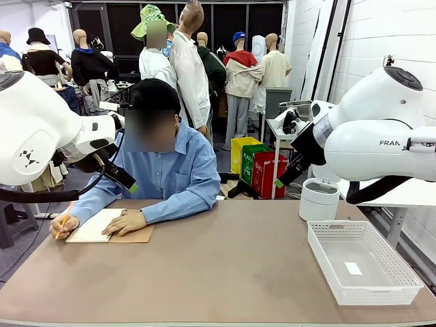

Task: Sort the paper based on its condition.
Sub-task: If a person hands you a paper, place it in the Organizing basket , and if it's crumpled, put it in the Trash can.

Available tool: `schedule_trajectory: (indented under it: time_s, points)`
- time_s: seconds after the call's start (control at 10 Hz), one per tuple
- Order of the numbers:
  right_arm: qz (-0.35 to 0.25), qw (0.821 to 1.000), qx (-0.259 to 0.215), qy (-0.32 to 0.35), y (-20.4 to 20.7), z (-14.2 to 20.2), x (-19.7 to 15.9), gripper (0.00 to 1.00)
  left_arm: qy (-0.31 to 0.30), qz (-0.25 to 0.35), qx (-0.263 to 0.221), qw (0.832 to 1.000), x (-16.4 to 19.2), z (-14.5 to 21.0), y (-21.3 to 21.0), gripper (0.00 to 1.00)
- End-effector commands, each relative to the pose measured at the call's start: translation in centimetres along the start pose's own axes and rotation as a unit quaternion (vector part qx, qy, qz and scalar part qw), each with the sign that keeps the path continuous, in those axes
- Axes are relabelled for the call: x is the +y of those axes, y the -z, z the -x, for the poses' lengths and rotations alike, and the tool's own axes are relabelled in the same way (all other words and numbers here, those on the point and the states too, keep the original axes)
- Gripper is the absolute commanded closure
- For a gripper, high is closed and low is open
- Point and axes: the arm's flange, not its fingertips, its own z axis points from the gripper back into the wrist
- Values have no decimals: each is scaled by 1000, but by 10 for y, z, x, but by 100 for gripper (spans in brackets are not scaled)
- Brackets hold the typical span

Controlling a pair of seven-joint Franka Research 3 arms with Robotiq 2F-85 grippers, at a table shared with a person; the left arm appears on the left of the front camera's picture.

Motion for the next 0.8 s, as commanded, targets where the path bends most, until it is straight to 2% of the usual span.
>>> schedule_trajectory:
  time_s: [0.0, 0.7]
  points:
    - [-1, 1000, 0, -1, 0, 0, 1, 0, 0, 0, -1, 1000, 0, 0, 0, 0]
    - [-1, 1000, 0, -1, 0, 0, 1, 0, 0, 0, -1, 1000, 0, 0, 0, 0]
